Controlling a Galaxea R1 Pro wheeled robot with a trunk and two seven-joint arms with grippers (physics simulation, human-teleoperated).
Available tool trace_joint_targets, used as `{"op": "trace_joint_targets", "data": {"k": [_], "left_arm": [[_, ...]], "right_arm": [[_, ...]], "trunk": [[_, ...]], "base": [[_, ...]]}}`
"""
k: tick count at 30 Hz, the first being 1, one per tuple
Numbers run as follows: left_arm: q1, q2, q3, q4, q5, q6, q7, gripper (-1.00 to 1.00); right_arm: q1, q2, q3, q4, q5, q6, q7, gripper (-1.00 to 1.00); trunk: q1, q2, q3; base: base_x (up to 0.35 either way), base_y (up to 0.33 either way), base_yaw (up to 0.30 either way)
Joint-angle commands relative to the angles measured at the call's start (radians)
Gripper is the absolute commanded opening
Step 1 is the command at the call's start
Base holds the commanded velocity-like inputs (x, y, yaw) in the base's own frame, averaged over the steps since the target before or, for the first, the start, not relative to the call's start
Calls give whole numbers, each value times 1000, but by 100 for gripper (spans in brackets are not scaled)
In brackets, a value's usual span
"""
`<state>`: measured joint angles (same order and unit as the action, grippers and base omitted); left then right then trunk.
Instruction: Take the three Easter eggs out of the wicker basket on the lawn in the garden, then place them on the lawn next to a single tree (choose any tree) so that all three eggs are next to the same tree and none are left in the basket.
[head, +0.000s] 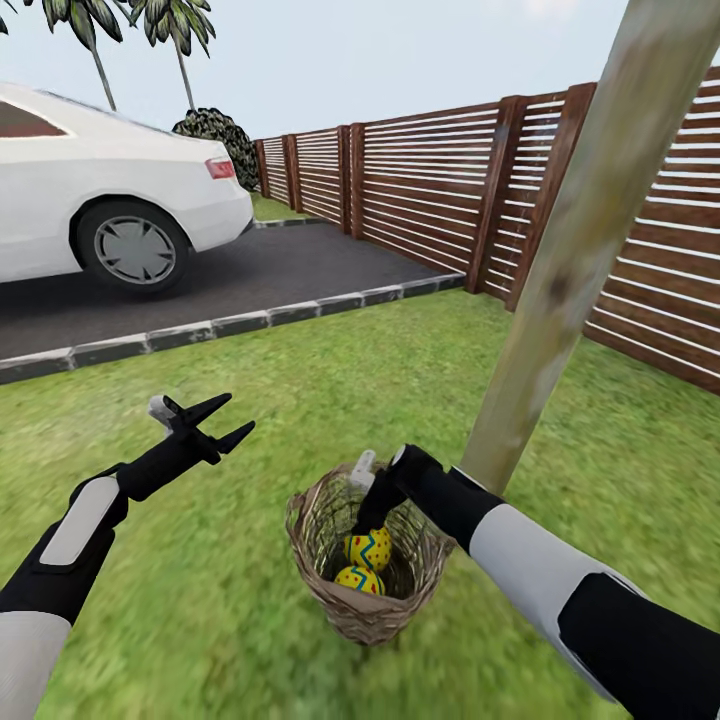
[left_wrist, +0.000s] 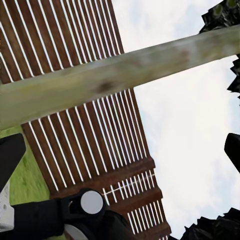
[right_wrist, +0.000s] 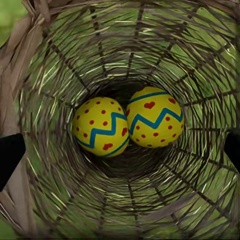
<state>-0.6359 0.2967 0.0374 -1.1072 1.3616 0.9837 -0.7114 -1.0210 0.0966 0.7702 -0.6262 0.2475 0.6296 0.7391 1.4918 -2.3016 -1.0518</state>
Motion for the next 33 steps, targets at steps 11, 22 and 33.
{"op": "trace_joint_targets", "data": {"k": [11, 22, 33], "left_arm": [[-1, -1, -1, 3, -1, 4, -3, 100], [-1, -1, -1, 3, -1, 4, -3, 100], [-1, -1, -1, 3, -1, 4, -3, 100]], "right_arm": [[-20, -13, -3, 12, 174, 4, 11, 100], [-36, -12, -2, 10, 183, -1, 73, 100], [-57, -6, 0, 16, 180, -16, 86, 100]], "trunk": [[42, -78, -35], [84, -155, -70], [110, -199, -108]], "base": [[0, 0, 0], [0, 0, 0], [0, 0, 0]]}}
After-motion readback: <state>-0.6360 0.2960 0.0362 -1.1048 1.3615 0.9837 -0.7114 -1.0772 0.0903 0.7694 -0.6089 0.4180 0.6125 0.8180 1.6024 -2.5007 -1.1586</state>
